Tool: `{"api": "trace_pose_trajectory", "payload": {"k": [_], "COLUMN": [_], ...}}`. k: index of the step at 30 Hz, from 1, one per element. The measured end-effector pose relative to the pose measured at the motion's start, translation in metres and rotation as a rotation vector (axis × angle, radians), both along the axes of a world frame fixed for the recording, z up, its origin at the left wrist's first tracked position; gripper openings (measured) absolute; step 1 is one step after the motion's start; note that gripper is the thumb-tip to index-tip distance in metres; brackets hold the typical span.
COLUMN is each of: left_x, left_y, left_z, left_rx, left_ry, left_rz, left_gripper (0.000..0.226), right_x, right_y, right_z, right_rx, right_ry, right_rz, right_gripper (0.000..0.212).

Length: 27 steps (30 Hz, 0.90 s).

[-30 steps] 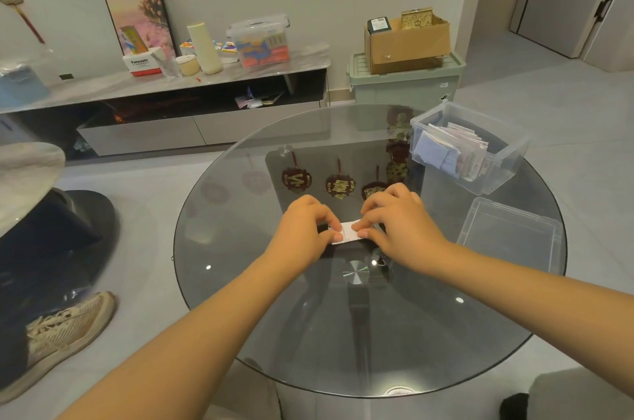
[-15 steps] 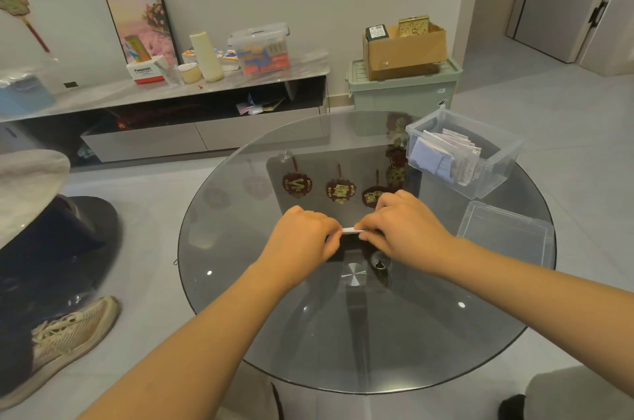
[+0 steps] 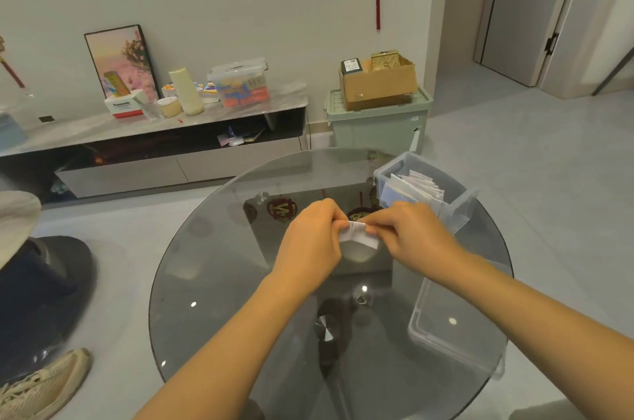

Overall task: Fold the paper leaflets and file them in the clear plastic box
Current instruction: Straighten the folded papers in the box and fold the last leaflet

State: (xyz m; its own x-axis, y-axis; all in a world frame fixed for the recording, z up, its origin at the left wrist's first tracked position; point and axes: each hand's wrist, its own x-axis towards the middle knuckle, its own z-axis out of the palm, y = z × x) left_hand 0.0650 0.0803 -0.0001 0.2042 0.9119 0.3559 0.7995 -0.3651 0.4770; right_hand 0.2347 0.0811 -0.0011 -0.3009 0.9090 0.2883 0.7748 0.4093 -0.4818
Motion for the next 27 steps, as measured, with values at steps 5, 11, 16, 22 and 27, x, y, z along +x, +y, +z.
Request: {"api": "trace_pose_trajectory", "payload": {"k": [5, 11, 16, 22, 27], "left_x": [0.027, 0.066, 0.092, 0.114, 0.116], "left_y": [0.033, 0.077, 0.119, 0.148, 0.153], "left_z": [0.017, 0.028, 0.024, 0.005, -0.005], "left_rx": [0.027, -0.052, -0.066, 0.027, 0.106], "left_ry": [-0.136, -0.204, 0.164, 0.504, 0.566], "left_rz": [-0.092, -0.19, -0.325, -0.5, -0.511], "left_gripper": [0.011, 0.016, 0.035, 0.084, 0.088], "right_x": [0.026, 0.063, 0.089, 0.093, 0.09], "right_y": [0.018, 0.042, 0.066, 0.077, 0.084], "right_z": [0.019, 0.031, 0.02, 0.011, 0.006], "right_rx": [-0.034, 0.036, 0.079, 0.013, -0.011], "right_ry": [0.109, 0.162, 0.115, -0.089, -0.14], "right_rz": [-0.144, -0.378, -0.596, -0.667, -0.69], "right_gripper": [0.012, 0.013, 0.016, 0.02, 0.019]}}
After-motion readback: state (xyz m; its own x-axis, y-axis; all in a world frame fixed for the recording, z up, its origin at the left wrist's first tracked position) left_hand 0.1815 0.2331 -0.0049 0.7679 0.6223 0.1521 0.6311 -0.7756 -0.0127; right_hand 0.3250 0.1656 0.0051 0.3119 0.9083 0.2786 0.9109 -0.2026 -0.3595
